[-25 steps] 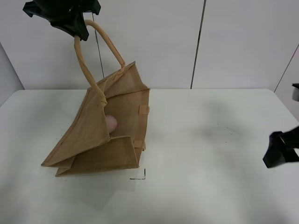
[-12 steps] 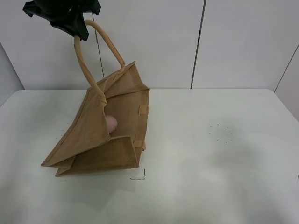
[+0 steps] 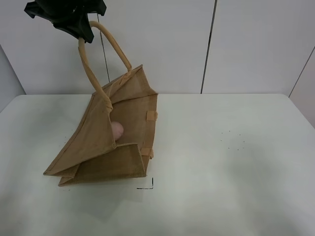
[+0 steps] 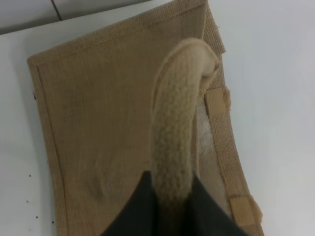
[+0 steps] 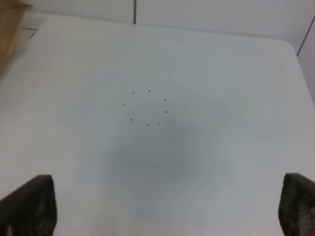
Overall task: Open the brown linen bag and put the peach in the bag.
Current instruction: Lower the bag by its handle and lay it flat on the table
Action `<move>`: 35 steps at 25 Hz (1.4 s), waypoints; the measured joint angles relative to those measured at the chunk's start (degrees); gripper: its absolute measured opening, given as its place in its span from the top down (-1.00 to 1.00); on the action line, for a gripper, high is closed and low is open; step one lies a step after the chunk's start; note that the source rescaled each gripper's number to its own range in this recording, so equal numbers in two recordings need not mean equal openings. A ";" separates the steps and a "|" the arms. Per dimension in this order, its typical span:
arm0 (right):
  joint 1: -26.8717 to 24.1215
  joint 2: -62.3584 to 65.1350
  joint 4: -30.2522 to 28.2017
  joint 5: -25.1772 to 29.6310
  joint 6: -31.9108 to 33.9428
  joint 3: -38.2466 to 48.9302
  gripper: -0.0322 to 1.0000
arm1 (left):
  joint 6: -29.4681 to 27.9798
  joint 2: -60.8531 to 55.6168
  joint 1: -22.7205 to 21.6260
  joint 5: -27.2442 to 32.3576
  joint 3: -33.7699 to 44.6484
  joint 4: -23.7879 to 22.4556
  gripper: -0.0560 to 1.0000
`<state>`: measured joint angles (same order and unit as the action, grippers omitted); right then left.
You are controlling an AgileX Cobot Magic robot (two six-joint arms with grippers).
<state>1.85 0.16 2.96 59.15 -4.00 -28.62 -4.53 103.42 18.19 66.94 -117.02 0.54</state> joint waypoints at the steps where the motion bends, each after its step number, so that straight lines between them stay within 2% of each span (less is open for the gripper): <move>1: 0.00 0.00 -0.05 0.00 0.05 0.00 -1.00 | 0.00 0.00 0.00 0.00 0.00 0.05 0.89; 6: 0.00 0.00 -0.11 0.00 0.05 0.00 -1.00 | 0.00 0.81 0.00 -0.27 0.19 1.47 0.89; 16: 0.00 0.00 -0.11 0.00 0.11 0.00 -1.00 | 0.44 14.22 0.00 -3.12 1.55 7.07 0.89; 23: 0.00 0.00 -0.11 0.00 0.11 0.00 -1.00 | 2.25 23.45 0.00 -3.58 1.74 7.31 0.87; 24: 0.00 0.00 -0.11 0.00 0.11 0.00 -1.00 | 2.66 24.13 0.00 -3.71 1.79 7.31 0.79; 26: 0.00 0.00 -0.11 0.00 0.19 0.00 -1.00 | 2.95 24.71 0.00 -4.12 1.79 7.31 0.40; 28: 0.00 0.00 -0.11 0.00 0.19 0.00 -1.00 | 3.02 24.70 0.00 -4.32 1.79 7.32 -0.17; 30: 0.00 0.00 -0.11 0.00 0.19 0.00 -1.00 | 3.02 24.70 0.00 -4.32 1.79 7.37 -0.56; 33: 0.00 0.10 -0.11 0.00 0.19 0.00 -1.00 | 3.43 24.70 0.00 -4.26 1.79 6.79 -0.75; 35: 0.00 0.10 -0.11 0.00 0.19 0.00 -1.00 | 3.43 24.70 0.00 -4.12 1.79 3.84 -0.78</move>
<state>1.85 0.26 2.85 59.15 -3.81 -28.62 -1.11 128.12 18.19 62.82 -115.22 4.38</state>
